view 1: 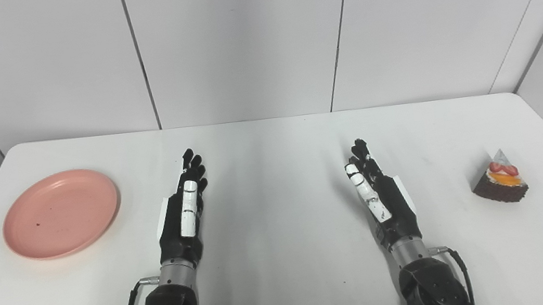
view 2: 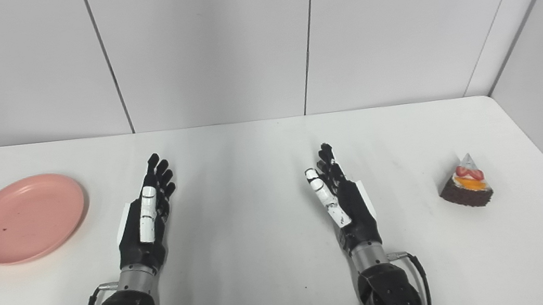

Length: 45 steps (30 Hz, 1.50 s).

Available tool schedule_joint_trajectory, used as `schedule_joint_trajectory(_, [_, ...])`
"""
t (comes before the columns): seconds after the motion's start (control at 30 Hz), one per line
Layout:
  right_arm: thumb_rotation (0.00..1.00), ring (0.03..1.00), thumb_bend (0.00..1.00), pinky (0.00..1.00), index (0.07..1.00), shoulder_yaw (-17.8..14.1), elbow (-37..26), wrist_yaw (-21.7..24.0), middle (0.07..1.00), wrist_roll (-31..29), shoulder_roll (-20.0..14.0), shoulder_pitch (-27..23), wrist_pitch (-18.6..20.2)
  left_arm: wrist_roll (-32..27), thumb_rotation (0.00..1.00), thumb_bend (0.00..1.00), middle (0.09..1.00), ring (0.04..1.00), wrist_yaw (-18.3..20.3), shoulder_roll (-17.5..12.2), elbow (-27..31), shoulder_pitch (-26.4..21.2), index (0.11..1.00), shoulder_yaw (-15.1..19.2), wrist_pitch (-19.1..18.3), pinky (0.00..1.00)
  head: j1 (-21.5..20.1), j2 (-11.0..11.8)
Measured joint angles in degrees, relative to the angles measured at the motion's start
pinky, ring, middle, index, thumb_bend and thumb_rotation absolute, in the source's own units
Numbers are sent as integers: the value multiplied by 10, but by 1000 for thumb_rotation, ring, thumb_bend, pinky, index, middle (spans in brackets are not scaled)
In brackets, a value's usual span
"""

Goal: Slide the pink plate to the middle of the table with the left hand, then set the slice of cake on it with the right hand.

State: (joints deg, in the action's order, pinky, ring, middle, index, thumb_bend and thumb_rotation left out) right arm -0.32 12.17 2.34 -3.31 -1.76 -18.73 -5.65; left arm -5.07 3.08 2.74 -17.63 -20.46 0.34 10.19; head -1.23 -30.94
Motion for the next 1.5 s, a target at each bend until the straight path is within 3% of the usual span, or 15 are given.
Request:
schedule_joint_trajectory(0.47, [733, 1000, 617, 1000, 1000, -10, 29, -4, 1000, -2, 9, -8, -10, -9, 1000, 659, 1000, 1000, 20, -6, -29, -18, 1000, 0, 1, 1000, 4, 2])
schedule_joint_trajectory(0.8, [731, 1000, 654, 1000, 1000, -10, 31, -5, 1000, -1, 10, -9, -11, -8, 1000, 693, 1000, 1000, 16, -5, -49, -30, 1000, 9, 8, 1000, 2, 7])
schedule_joint_trajectory(1.5, [737, 1000, 643, 1000, 1000, -8, 31, -5, 1000, 2, 10, -10, -11, -7, 1000, 707, 1000, 1000, 25, -10, -40, -25, 1000, 2, -6, 1000, 1, 6])
